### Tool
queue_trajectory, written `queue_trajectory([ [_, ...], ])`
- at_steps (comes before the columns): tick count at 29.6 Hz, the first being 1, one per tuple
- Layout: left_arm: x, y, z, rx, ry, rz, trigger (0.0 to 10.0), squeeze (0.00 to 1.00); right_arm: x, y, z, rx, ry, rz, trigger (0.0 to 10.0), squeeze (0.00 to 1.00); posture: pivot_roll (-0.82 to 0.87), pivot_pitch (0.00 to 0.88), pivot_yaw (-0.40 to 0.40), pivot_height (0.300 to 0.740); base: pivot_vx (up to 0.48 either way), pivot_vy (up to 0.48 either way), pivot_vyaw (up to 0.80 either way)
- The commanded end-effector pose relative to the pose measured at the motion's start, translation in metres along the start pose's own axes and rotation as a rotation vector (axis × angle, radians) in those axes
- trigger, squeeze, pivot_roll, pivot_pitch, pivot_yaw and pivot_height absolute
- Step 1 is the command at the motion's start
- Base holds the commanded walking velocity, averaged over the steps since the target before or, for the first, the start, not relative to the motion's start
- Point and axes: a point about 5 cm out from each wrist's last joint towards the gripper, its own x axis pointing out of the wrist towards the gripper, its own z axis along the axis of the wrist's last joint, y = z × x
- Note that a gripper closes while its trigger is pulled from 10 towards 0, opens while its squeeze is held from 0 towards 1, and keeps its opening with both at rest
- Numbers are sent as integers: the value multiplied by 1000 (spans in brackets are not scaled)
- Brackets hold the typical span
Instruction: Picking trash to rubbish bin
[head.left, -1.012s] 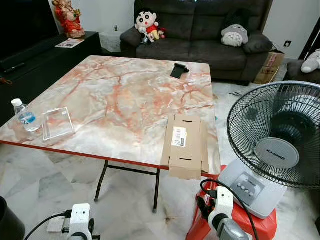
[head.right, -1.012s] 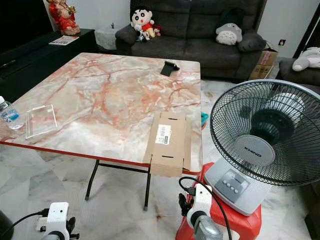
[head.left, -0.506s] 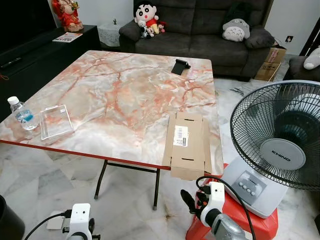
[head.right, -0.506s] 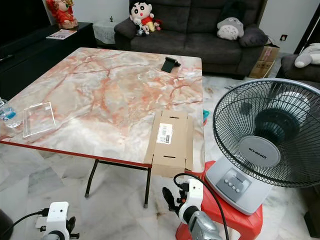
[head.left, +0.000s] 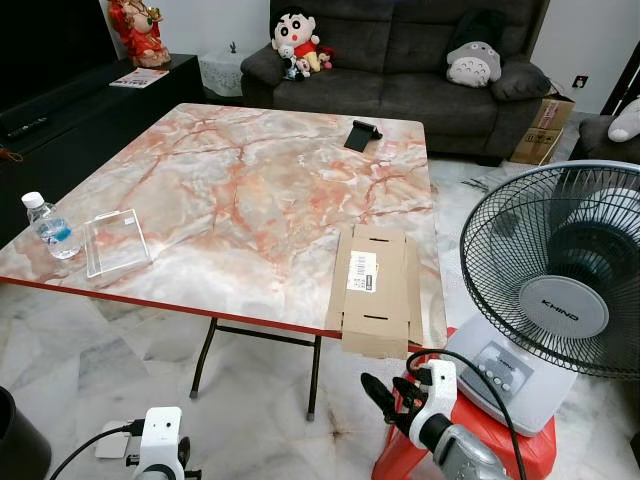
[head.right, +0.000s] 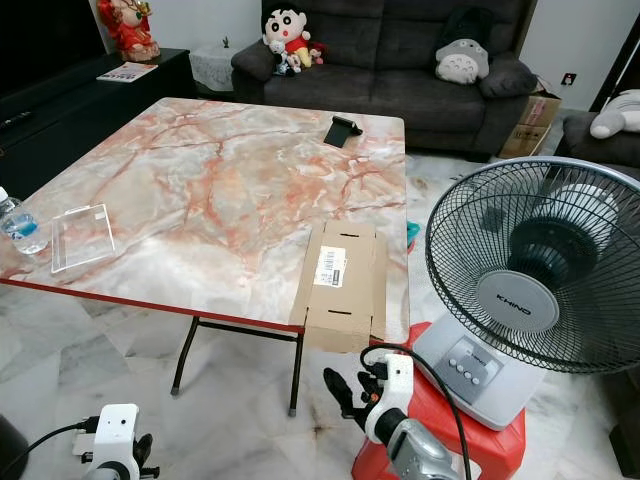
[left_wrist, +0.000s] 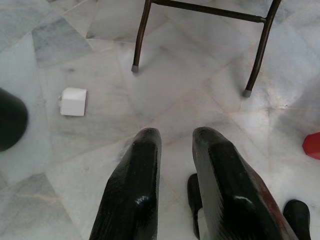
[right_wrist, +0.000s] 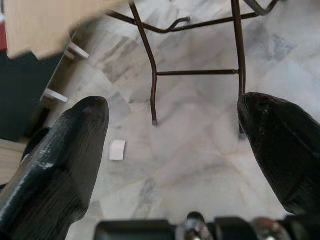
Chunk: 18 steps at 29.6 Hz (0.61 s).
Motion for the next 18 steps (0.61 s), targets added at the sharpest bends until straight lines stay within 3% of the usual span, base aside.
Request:
queue_trajectory([
  [1,1,0,3,-11,-3,2,10000,0,4,2,15,22,-54,44,10000,1000,18,0,-17,740,0,0,0],
  [4,2,-1,3,-13,-3,-2,10000,0,4,4,22,69,-97,108,10000,1000,20,0,-18,740,0,0,0],
  [16,2,-1,4,-14,-2,-7,10000,0,3,5,22,97,-89,154,10000,1000,16,0,-14,740,0,0,0],
  [17,2,-1,4,-13,-1,-9,10000,0,1,4,15,77,-39,141,10000,0,14,0,-12,740,0,0,0],
  [18,2,-1,4,-11,-1,-11,10000,0,0,3,11,46,-11,124,10000,0,15,0,-13,740,0,0,0],
])
